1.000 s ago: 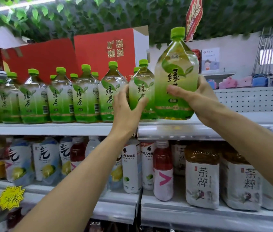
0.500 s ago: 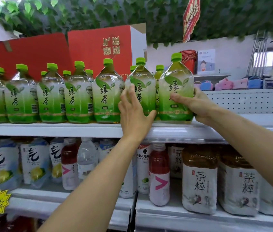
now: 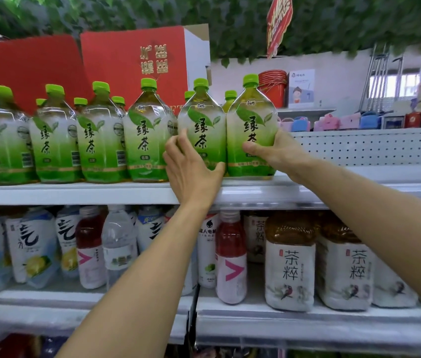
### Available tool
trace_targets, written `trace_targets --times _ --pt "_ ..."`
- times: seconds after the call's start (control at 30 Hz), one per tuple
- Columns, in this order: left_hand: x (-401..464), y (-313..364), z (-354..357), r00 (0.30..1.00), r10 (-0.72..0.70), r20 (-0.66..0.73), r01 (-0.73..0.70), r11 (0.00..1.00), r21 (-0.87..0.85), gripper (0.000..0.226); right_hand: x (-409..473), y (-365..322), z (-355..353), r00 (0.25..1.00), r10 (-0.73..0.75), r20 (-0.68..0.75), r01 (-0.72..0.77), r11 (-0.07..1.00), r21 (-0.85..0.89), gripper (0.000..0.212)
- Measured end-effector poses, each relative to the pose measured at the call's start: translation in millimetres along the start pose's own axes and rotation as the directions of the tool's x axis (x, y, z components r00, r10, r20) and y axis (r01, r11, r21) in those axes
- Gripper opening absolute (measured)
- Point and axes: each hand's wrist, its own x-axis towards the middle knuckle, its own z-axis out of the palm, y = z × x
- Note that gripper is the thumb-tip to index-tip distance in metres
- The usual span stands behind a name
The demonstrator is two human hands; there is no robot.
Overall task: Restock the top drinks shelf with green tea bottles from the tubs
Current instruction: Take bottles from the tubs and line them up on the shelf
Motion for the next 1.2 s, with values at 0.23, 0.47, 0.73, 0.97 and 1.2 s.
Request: trace_targets --times 0.23,0.47,0.73,0.97,1.2 --pt "-34.1 -31.6 -50.4 0.96 0.183 0.211 -0.193 0.981 0.027 0.078 -70.4 -1.2 19.7 0.977 -0.162 -0.141 0.065 0.849 -0.525 0.077" --pt "-107.9 -97.9 -95.0 0.912 0.351 0.211 -0.374 0.924 0.081 0.069 -163.4 15.2 88.6 0.873 -0.478 -0.099 0.302 0.688 -0.661 0.054" --pt "-189.4 -216.4 -155.4 0.874 0.154 0.461 -0.182 0.983 0.018 0.057 -260.5 45.2 199.3 0.945 -0.321 0.068 0.29 0.722 -0.628 0.054" --pt "-275.1 -347.1 -197.3 0.639 -0.096 0.764 0.011 0.993 0.115 0.061 -362.6 100.6 298.5 0.972 0.014 0.234 0.123 0.819 -0.56 0.036" --pt "-381.6 -440.1 -210.0 0.328 -0.421 0.846 0.361 0.883 0.299 0.053 -465.0 173.5 368.1 0.793 0.463 0.395 -0.206 0.815 -0.542 0.036"
